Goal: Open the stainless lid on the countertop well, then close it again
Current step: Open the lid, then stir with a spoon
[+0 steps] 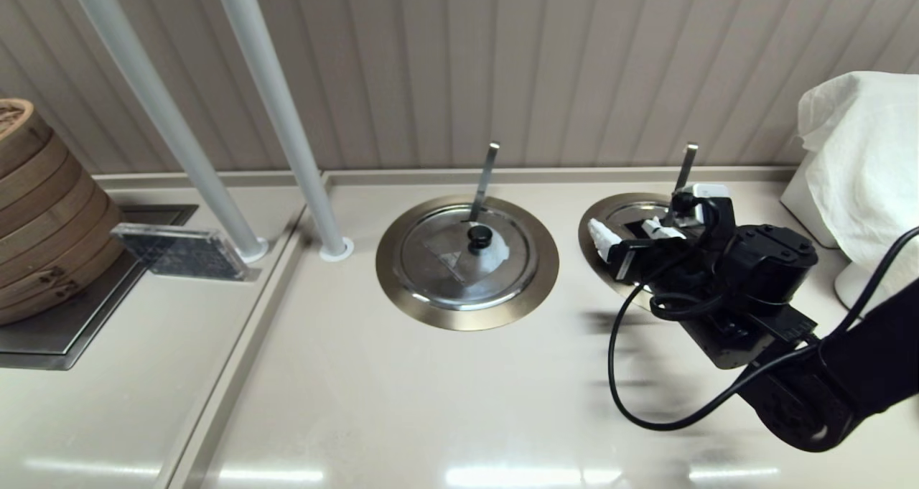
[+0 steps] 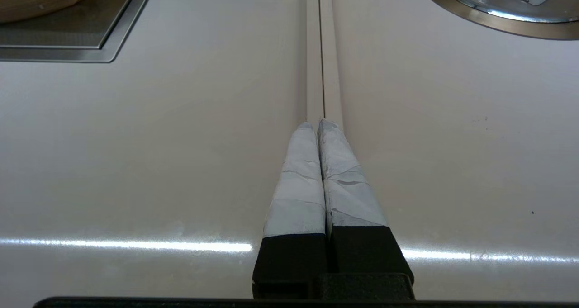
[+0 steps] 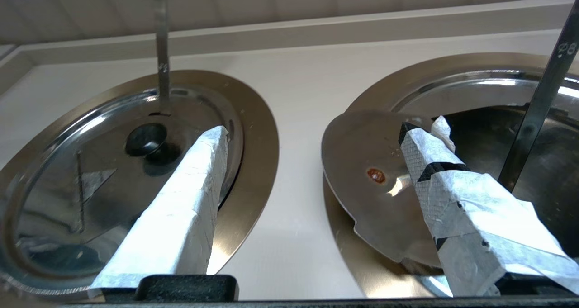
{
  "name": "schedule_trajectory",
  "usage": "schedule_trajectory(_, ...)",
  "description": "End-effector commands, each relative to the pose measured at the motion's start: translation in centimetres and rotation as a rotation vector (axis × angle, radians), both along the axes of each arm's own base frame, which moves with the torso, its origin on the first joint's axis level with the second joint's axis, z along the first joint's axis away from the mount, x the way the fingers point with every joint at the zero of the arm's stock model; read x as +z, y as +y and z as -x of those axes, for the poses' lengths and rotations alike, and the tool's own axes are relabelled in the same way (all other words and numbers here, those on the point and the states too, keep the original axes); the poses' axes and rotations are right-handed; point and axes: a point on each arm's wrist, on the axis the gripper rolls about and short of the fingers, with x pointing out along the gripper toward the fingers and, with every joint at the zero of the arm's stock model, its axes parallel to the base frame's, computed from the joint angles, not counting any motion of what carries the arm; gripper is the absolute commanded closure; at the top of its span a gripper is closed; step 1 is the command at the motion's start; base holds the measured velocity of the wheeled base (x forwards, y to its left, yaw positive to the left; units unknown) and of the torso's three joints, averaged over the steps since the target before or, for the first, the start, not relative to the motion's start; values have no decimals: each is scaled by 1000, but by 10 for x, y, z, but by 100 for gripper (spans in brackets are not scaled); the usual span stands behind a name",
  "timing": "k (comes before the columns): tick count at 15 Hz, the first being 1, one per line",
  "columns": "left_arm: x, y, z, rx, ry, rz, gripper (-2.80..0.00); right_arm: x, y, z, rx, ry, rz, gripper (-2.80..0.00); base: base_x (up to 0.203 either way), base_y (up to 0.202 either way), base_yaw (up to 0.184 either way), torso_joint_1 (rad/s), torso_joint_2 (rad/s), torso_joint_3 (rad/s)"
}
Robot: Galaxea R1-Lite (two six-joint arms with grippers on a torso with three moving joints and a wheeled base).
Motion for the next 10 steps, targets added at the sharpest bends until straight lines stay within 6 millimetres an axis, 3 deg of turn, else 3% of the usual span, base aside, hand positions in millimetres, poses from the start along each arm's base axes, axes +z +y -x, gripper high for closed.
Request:
schedule_trajectory(1,0,0,0,1,0,0,0,10,5,25,46,-15,-9,-280,0,0,0,0,0,0)
schedule_trajectory(4,0,0,0,1,0,0,0,28,-6,31,16,-39,-9,-280,0,0,0,0,0,0)
schedule_trajectory(7,0,0,0,1,0,0,0,48,-33,-9,-132,45,43,-280,0,0,0,0,0,0)
schedule_trajectory(10,0,0,0,1,0,0,0,67,-58,-70,-246,93,23,-280,0,0,0,0,0,0)
